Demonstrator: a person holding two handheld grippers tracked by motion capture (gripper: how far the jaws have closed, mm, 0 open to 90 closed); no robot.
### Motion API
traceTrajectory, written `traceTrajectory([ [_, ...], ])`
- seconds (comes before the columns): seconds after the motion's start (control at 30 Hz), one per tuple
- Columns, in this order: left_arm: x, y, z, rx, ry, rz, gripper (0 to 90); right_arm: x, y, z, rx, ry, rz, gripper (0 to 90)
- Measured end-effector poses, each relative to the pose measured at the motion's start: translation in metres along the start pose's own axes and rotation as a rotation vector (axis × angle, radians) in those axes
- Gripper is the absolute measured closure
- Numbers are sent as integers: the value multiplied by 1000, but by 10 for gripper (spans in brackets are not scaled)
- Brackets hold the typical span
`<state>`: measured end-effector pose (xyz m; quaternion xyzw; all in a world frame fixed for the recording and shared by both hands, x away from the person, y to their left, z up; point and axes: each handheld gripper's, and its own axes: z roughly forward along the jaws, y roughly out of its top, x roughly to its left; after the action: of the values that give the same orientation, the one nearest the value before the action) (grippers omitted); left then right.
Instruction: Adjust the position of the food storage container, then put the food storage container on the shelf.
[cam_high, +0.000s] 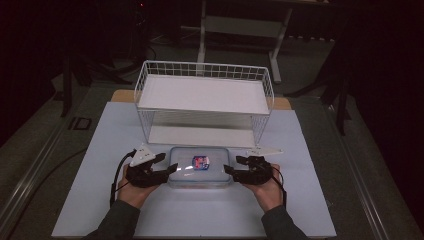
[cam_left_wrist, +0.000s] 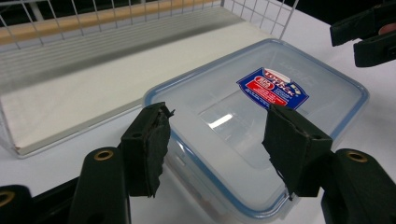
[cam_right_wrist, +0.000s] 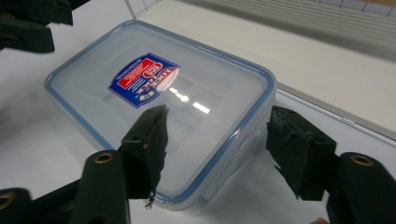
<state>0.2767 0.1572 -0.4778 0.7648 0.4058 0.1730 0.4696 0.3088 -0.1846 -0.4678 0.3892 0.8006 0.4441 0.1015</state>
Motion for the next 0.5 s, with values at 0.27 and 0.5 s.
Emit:
traceTrajectory([
  [0.27,-1,-1,18,30,-18,-43,340,-10,-4,9,7,28,88,271],
  [0.5,2,-2,24,10,-7,-92,324,-15,-7,21,29,58,139,224],
])
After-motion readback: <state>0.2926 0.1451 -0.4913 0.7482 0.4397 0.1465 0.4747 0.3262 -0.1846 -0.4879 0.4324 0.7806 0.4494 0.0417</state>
